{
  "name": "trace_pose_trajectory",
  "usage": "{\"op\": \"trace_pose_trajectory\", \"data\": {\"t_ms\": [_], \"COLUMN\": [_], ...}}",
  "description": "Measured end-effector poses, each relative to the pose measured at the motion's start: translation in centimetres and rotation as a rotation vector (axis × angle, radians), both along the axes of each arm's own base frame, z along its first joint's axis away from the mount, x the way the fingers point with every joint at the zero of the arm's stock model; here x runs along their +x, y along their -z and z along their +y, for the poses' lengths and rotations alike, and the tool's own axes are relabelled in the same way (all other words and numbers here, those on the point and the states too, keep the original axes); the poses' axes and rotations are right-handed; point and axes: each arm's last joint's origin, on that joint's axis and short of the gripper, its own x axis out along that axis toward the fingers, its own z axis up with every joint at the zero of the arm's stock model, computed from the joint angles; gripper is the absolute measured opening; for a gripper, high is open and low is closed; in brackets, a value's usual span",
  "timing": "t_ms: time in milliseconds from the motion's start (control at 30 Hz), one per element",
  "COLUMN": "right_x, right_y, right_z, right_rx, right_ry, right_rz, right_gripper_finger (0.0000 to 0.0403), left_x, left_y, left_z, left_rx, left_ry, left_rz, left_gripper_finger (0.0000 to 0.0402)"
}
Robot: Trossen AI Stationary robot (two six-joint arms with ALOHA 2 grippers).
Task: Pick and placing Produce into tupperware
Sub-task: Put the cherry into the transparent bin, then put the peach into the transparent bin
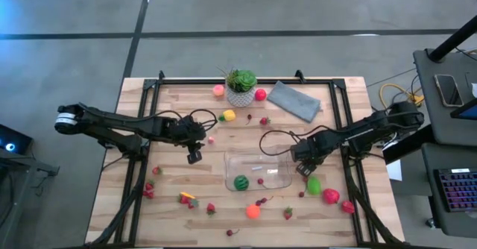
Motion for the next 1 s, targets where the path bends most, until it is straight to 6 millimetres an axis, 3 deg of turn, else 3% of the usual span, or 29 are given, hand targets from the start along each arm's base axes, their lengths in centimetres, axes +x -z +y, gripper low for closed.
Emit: {"op": "trace_pose_trajectory", "data": {"t_ms": [167, 333, 567, 733, 1000], "right_x": [0.0, 0.3, 1.1, 3.1, 7.5], "right_y": [-0.2, -2.3, -9.4, -14.0, -14.0], "right_z": [0.1, 0.3, 0.3, 0.6, 0.1], "right_rx": [0.042, 0.107, 0.144, 0.147, 0.179], "right_ry": [0.011, 0.054, 0.123, -0.030, -0.031], "right_rz": [-0.009, -0.098, -0.412, -0.734, -0.668], "right_gripper_finger": [0.0100, 0.0116, 0.0113, 0.0124, 0.0205], "left_x": [0.0, 0.0, 0.0, 0.0, 0.0], "left_y": [0.0, 0.0, 0.0, 0.0, 0.0], "left_z": [0.0, 0.0, 0.0, 0.0, 0.0], "left_rx": [0.000, 0.000, 0.000, 0.000, -0.029], "left_ry": [0.000, 0.000, 0.000, 0.000, -0.044], "left_rz": [0.000, -0.001, -0.002, -0.001, -0.010], "left_gripper_finger": [0.0093, 0.0093, 0.0093, 0.0093, 0.0093]}}
